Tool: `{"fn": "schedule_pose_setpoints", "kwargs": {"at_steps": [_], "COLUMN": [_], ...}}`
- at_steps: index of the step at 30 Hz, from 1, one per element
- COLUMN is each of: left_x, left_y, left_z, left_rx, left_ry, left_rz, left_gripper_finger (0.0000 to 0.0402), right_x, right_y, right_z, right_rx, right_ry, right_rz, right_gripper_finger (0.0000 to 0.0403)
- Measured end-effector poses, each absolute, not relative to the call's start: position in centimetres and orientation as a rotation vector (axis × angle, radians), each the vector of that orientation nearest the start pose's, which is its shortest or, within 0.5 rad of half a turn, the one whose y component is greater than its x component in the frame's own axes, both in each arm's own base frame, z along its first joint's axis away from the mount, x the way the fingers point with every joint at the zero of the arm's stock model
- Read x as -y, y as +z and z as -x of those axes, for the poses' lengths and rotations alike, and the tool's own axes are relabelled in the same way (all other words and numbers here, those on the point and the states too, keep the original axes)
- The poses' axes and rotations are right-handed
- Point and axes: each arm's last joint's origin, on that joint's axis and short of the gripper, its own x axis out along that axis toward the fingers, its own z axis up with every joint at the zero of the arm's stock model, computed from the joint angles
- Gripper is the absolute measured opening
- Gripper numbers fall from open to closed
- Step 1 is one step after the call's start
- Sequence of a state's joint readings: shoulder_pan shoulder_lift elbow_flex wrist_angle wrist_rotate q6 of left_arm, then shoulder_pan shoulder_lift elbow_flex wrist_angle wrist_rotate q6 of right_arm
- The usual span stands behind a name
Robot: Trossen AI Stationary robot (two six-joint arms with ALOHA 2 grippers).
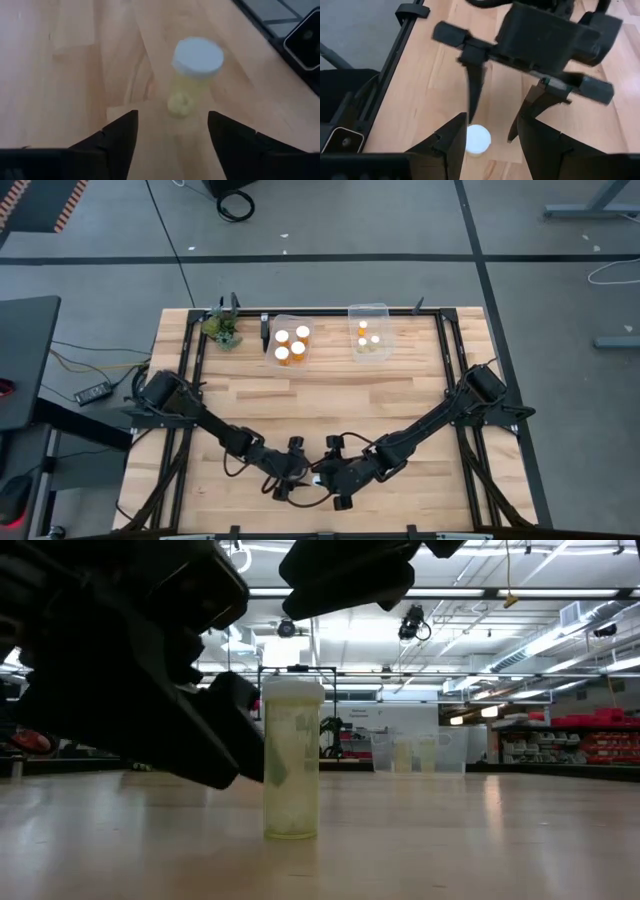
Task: Pick and place medicine bottles into bin by pill shape (circle, oval)
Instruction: Put the small yellow pill bottle into the right transparent bin
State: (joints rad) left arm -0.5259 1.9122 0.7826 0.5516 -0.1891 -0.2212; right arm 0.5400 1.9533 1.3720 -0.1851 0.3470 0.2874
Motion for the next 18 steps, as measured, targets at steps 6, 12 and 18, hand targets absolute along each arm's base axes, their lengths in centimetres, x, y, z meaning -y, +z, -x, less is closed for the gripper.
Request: {"fn": "schedule_pose_setpoints", "kwargs": {"at_steps": [6, 12, 18], "left_x": [17.7, 17.86, 17.72], "left_y": [10.67, 11.01, 11.13], "left_z": [-31.08, -31.26, -31.4], "left_rx": [-0.548, -0.516, -0.498], "left_ry": [-0.302, -0.308, -0.277], "left_rz": [-0.005, 0.007, 0.011], "left_gripper_finger": [0.0284, 0.0286, 0.0286], "right_x": [-20.96, -20.95, -20.96], "right_y": [19.75, 19.75, 19.75], "right_z": [-36.88, -36.87, -36.88], "right_rx": [-0.717, -0.719, -0.718], "right_ry": [0.076, 0.072, 0.072], "right_rz": [0.046, 0.037, 0.037], "right_gripper_finger": [0.0182, 0.0182, 0.0182]}}
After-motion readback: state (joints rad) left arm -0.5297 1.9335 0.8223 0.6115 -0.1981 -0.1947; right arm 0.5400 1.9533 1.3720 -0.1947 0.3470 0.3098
